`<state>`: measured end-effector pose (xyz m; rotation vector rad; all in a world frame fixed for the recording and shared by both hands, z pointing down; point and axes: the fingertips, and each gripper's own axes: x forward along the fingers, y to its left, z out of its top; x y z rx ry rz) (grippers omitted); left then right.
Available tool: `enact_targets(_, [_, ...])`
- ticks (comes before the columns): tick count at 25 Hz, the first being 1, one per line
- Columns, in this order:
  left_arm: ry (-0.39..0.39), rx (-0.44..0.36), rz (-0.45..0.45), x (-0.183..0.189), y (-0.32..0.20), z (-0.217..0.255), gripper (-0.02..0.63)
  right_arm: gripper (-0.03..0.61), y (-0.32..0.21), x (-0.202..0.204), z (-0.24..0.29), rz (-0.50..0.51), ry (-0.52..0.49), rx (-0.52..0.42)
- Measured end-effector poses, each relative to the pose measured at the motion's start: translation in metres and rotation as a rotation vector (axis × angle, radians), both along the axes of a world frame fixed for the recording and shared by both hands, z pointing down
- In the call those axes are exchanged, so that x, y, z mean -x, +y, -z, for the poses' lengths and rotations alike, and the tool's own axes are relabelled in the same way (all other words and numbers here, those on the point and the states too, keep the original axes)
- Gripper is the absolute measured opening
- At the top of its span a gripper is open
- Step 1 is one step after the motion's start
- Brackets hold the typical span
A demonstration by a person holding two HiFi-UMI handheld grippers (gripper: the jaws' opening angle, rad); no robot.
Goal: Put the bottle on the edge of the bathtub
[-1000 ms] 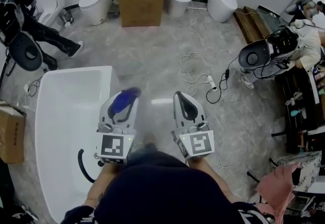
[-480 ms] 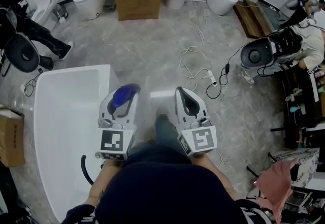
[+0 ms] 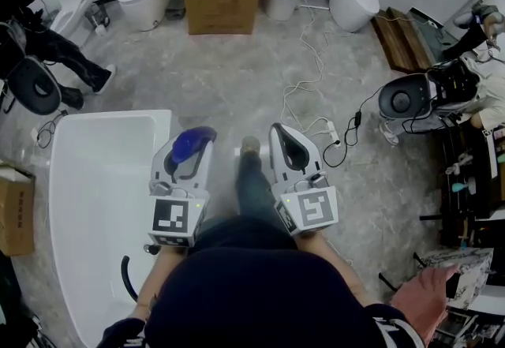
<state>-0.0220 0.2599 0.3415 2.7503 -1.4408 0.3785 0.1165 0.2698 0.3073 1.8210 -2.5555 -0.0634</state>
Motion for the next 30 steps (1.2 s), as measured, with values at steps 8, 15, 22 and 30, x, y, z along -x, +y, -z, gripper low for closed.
enact_targets(8, [-0.002,0.006,0.055,-0.029,-0.109,-0.007,0.152,0.017,-0.123,-0.025,-0.022,0.067,-0.019,0.023])
enact_targets(15, [0.012,-0.008,0.121,-0.059,-0.226,0.016,0.152,0.017,-0.255,-0.052,-0.008,0.136,-0.013,0.043])
enact_targets(22, [0.018,-0.008,0.175,-0.074,-0.334,0.022,0.152,0.017,-0.373,-0.061,-0.006,0.213,0.003,0.061])
enact_targets(30, [0.026,-0.002,0.227,-0.084,-0.405,0.017,0.152,0.017,-0.45,-0.072,-0.005,0.24,0.02,0.083])
